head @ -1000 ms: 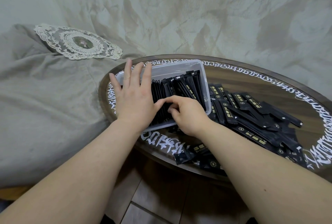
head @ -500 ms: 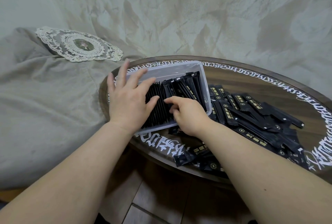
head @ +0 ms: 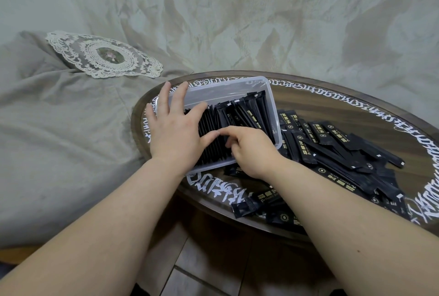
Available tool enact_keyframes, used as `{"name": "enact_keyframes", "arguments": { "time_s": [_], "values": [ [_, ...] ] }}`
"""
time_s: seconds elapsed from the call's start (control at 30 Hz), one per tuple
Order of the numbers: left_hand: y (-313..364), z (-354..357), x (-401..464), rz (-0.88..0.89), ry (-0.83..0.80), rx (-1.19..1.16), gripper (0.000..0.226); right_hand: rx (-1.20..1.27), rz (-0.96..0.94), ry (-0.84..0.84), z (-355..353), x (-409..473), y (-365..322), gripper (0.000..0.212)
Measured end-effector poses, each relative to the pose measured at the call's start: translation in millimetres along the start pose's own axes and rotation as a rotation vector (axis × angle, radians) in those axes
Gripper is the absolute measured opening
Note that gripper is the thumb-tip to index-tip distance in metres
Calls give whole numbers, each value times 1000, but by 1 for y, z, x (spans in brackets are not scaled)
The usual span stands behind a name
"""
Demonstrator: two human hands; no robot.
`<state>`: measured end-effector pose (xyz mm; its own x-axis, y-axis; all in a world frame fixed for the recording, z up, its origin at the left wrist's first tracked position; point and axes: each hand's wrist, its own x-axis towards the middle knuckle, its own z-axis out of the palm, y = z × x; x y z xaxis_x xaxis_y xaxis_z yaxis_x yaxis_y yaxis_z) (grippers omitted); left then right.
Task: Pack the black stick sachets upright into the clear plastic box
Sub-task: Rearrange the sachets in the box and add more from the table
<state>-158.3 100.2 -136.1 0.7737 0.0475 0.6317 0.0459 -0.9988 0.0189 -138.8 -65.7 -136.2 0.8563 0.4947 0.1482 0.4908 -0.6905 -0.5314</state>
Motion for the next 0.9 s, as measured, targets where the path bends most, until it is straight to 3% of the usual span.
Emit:
{"name": "enact_keyframes", "arguments": {
  "time_s": [0.3,0.5,0.9],
  "values": [
    [1,1,-1,-35,-5,-22,68,10,26,212,-8,-7,2,29],
    [4,0,-1,-42,-2,-43,69,-235,146,215,-11,-4,5,34],
    [1,-1,0,-41,23,-87,68,-392,324,269,1,8,-11,50]
  ]
}}
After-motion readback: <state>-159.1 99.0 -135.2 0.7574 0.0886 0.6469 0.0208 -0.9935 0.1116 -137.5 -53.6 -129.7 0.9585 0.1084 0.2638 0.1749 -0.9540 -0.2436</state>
